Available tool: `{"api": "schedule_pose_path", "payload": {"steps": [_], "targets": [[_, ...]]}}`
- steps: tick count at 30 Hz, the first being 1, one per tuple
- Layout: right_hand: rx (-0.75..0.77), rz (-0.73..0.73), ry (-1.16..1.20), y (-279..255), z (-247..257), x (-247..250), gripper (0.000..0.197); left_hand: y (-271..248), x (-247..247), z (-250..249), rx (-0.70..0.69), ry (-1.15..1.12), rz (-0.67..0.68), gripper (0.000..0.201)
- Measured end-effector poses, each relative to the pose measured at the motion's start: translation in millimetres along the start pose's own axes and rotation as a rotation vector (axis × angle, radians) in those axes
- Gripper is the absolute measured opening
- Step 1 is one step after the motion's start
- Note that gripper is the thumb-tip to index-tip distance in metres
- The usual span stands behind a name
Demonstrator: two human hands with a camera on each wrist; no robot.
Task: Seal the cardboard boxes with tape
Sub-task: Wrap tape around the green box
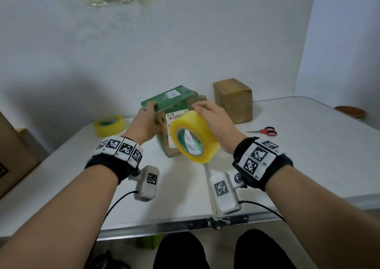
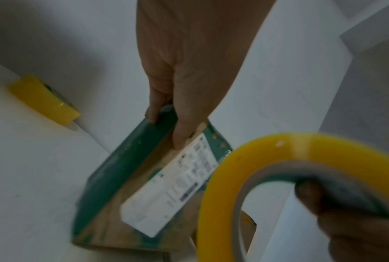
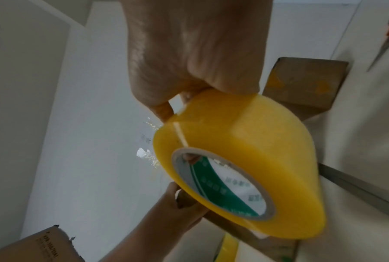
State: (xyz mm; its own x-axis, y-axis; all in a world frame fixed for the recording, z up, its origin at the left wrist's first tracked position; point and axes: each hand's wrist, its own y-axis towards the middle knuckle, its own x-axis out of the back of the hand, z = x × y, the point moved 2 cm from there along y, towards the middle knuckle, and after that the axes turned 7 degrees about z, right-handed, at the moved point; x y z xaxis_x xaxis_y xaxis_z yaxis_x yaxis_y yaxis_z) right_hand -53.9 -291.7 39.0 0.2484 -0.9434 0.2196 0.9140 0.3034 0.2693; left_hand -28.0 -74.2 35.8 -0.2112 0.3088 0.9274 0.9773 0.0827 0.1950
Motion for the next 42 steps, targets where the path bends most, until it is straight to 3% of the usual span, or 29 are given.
{"api": "schedule_pose_path", "payload": {"steps": [10, 12, 14, 16, 19, 21, 28, 35, 42], "targets": [[-0.32, 0.101, 0.007, 8, -43, -19, 0.024, -5, 25, 25, 0.138, 0.14, 0.094, 0.079], [-0.331, 0.094, 0.021, 9, -47, -19, 0.019, -17, 27, 15, 0.045, 0.115, -0.087, 0.072], [-0.356, 0.078, 0.041, 7, -50, -18, 0.009, -33, 26, -4, -0.198, -0.061, -0.276, 0.049], [-0.387, 0.069, 0.055, 4, -53, -18, 0.013, -43, 17, -24, -0.281, -0.209, -0.189, 0.032], [-0.453, 0.074, 0.109, -1, -60, -19, 0.023, -44, -11, -36, -0.152, -0.226, 0.139, 0.031], [-0.479, 0.068, 0.183, -2, -65, -19, 0.023, -43, -23, -39, -0.159, -0.199, 0.217, 0.034], [-0.467, 0.108, 0.297, -3, -66, -22, 0.033, -48, -31, -52, -0.365, -0.116, 0.137, 0.032], [-0.506, 0.09, 0.404, 3, -65, -22, 0.045, -68, -27, -51, -0.621, 0.155, 0.1, 0.04], [-0.548, 0.113, 0.371, 6, -62, -19, 0.052, -72, -33, -46, -0.711, 0.169, 0.105, 0.028]]}}
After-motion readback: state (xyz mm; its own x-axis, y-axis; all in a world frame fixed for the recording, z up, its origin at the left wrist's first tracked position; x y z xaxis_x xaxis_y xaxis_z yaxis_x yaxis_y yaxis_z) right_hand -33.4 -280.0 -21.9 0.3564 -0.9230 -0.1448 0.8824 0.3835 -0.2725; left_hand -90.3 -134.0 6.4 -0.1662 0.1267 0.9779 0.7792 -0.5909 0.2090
